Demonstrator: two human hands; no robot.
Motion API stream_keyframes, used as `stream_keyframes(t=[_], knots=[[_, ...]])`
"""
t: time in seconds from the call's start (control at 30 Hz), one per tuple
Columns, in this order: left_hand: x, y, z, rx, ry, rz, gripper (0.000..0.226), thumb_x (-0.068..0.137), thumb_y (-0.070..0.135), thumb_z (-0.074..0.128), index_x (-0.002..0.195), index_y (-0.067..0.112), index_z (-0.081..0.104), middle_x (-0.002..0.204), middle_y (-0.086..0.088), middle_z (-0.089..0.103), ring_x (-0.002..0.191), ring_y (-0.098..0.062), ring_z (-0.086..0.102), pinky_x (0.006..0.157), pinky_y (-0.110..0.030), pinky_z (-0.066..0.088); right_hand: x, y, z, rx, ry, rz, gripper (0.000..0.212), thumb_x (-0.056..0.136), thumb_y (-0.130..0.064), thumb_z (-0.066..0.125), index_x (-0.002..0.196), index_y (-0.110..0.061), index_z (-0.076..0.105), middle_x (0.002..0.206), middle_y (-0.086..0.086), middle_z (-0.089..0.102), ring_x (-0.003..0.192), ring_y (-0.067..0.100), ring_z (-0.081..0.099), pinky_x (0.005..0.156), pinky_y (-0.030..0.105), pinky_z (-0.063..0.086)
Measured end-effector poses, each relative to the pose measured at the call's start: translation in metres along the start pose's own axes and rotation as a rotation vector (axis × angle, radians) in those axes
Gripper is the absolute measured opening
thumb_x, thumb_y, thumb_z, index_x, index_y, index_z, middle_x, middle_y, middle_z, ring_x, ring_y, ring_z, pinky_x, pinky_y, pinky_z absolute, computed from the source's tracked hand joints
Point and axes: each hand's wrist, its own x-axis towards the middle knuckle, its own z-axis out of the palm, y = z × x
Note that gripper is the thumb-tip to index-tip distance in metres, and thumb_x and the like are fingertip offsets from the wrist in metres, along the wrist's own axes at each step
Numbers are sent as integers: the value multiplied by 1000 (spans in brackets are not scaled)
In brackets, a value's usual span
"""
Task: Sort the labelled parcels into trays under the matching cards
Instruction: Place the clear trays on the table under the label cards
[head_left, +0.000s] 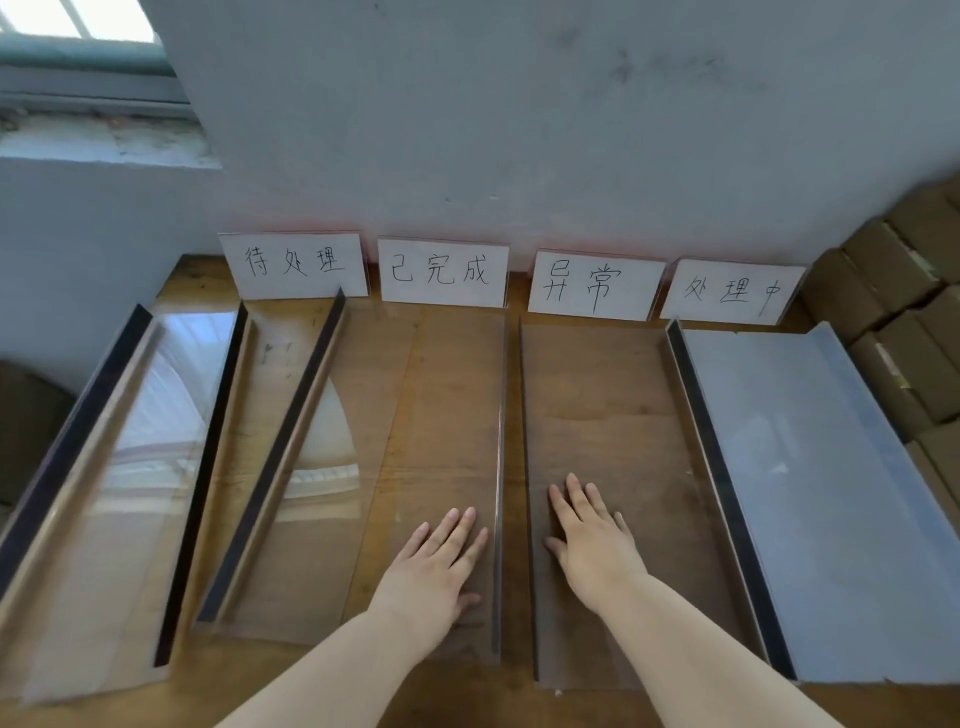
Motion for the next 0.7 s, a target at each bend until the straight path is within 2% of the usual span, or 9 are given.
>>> stream_keyframes(t=[0.2,0.37,0.5,0.7], knots=[[2,26,1,-1,6,-6,70,99,47,31,142,28,-21,142,6,-33,129,-9,-31,112,-33,-13,2,4,-2,-51,-28,-35,65,100,-40,35,152,-25,-1,159,-2,-14,147,19,-9,117,43,11],[4,41,1,-15,10,-24,71,99,45,34,148,26,-15,142,5,-32,130,-10,-30,113,-33,-12,4,9,-4,-48,-51,-59,67,99,-40,37,152,-25,-1,159,-2,-13,147,19,-8,116,42,13],[3,43,2,-8,4,-46,71,99,45,34,140,27,-22,144,5,-31,129,-12,-31,110,-32,-14,6,9,-4,-44,-67,-62,67,100,-39,37,152,-24,-2,159,-2,-15,146,19,-10,116,43,12],[2,45,-1,-17,-14,-53,72,99,44,35,149,25,-13,142,6,-32,129,-11,-31,113,-32,-11,7,5,-4,-33,-95,-37,67,101,-35,36,152,-22,-5,158,-1,-18,146,20,-12,117,45,10]])
